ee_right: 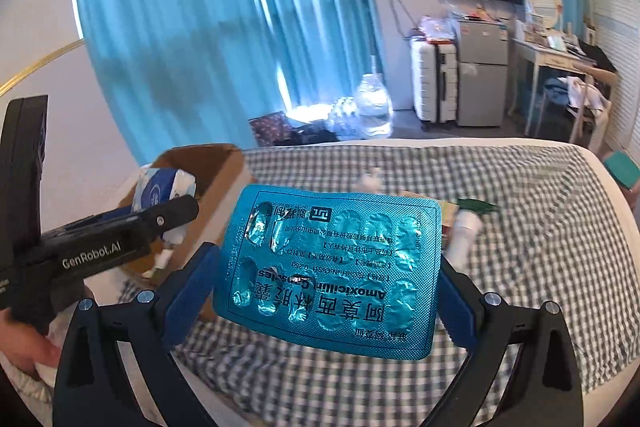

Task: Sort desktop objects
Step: 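Carry the blister pack and tissue pack over the cardboard box, then open both tools to drop the blister and tissue pack into the box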

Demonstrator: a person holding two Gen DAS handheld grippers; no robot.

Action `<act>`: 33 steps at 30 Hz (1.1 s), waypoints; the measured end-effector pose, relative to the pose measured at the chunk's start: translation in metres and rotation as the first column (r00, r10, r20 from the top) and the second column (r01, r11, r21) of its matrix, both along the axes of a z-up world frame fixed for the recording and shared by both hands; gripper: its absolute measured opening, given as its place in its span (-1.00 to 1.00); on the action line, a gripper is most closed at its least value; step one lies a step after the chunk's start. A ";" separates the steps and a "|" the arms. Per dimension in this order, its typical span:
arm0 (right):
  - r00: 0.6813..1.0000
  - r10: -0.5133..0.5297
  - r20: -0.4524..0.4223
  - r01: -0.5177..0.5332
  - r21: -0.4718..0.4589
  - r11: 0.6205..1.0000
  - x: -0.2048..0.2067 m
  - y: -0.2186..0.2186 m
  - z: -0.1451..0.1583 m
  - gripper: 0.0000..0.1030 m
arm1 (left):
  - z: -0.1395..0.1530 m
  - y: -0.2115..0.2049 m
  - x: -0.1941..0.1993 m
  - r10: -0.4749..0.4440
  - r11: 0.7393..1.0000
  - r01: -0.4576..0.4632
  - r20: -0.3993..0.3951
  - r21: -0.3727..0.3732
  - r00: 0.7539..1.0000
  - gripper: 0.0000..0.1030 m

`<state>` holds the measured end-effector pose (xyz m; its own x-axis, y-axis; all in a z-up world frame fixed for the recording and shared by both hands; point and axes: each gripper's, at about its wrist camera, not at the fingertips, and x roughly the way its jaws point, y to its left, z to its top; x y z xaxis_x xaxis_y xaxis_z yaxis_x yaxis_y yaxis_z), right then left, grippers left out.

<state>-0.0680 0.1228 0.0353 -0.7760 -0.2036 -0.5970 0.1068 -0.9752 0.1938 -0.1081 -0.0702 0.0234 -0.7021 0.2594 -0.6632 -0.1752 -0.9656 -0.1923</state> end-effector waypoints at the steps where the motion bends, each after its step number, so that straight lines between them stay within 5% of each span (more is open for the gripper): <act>1: 1.000 0.011 0.000 -0.011 -0.001 1.000 -0.001 -0.005 0.000 0.91 | 0.001 -0.007 0.001 0.011 1.000 -0.011 -0.004 0.004 1.000 0.51; 7: 0.993 0.114 0.013 -0.114 -0.001 0.994 -0.019 -0.055 -0.003 0.91 | -0.003 -0.062 -0.004 0.115 0.993 -0.116 -0.009 -0.025 0.993 0.51; 19: 0.959 0.279 0.048 -0.275 -0.069 0.959 -0.104 -0.152 -0.017 0.91 | -0.060 -0.170 -0.052 0.269 0.963 -0.266 0.104 -0.034 0.958 0.51; 33: 0.951 0.285 0.122 -0.261 -0.179 0.949 -0.180 -0.200 -0.040 0.92 | -0.113 -0.174 -0.086 0.242 0.970 -0.232 0.204 -0.069 0.949 0.54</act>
